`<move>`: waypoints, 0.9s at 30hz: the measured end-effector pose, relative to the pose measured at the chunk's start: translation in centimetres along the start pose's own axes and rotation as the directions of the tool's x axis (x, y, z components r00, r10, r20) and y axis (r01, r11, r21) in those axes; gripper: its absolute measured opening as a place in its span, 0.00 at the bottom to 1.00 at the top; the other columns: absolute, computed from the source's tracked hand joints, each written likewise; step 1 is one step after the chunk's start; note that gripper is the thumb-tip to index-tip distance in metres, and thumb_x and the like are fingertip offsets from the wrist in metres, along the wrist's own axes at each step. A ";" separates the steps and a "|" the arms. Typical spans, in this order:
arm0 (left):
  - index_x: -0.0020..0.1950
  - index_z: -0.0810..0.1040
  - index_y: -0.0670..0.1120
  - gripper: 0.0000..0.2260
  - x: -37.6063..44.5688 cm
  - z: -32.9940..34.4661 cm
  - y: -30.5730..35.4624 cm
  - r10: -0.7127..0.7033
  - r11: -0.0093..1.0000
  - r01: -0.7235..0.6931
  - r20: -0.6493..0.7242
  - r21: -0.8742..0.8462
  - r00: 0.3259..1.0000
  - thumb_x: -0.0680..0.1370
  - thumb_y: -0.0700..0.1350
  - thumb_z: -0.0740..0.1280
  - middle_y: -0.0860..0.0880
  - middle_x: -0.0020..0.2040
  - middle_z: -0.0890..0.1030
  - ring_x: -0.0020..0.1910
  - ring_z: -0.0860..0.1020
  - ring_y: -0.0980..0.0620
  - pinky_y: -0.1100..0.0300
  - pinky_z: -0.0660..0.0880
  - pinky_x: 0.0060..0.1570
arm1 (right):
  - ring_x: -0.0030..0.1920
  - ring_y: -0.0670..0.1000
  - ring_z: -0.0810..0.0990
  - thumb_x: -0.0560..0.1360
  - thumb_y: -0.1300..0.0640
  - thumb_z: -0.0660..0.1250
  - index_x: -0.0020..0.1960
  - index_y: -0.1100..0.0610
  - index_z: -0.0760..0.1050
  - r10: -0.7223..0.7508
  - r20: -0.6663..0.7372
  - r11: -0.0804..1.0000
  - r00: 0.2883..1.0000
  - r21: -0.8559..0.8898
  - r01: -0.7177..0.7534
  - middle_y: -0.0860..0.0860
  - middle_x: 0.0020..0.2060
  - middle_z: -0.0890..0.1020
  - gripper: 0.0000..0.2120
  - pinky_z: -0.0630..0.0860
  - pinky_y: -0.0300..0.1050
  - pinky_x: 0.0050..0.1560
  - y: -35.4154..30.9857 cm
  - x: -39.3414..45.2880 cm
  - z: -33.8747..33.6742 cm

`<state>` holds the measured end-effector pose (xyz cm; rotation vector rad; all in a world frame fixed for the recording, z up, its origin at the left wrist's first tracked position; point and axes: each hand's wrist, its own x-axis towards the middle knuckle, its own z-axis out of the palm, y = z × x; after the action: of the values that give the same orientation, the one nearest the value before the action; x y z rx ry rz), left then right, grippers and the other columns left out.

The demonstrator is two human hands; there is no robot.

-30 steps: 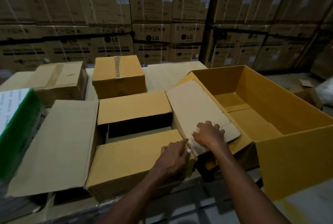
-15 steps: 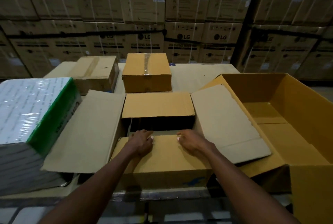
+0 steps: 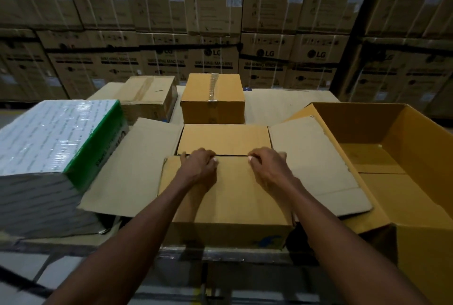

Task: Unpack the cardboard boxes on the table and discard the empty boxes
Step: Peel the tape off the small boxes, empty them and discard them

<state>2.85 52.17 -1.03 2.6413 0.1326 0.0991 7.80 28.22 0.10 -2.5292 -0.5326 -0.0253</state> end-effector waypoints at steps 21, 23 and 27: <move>0.61 0.80 0.61 0.27 -23.7 -4.2 1.4 0.267 0.956 -0.236 -0.182 0.176 0.946 0.68 0.73 0.69 0.61 0.52 0.84 0.48 0.81 0.59 0.61 0.76 0.40 | 0.40 0.44 0.79 0.80 0.35 0.63 0.52 0.47 0.84 0.070 -0.052 0.985 0.996 -0.156 -0.077 0.45 0.43 0.84 0.18 0.78 0.44 0.41 -8.7 -21.2 -3.4; 0.61 0.81 0.61 0.34 -24.6 -3.2 0.8 0.239 0.956 -0.222 -0.067 0.194 0.969 0.63 0.79 0.65 0.60 0.55 0.82 0.52 0.79 0.57 0.59 0.74 0.41 | 0.43 0.45 0.80 0.79 0.37 0.65 0.54 0.46 0.84 0.107 0.022 0.983 0.994 -0.151 -0.103 0.45 0.46 0.84 0.16 0.77 0.44 0.42 -8.2 -22.0 -2.2; 0.63 0.79 0.60 0.34 -25.4 -1.2 0.1 0.196 0.955 -0.221 0.141 0.199 0.971 0.64 0.79 0.65 0.58 0.59 0.80 0.54 0.76 0.55 0.55 0.75 0.47 | 0.45 0.44 0.80 0.79 0.37 0.65 0.54 0.45 0.83 0.150 0.102 0.980 0.983 -0.149 -0.134 0.43 0.48 0.84 0.14 0.79 0.46 0.46 -7.0 -22.2 1.1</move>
<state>-22.45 49.79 -1.13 2.8607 -0.1881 -0.0042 -15.37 26.02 -0.03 -2.7137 -0.4047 0.1380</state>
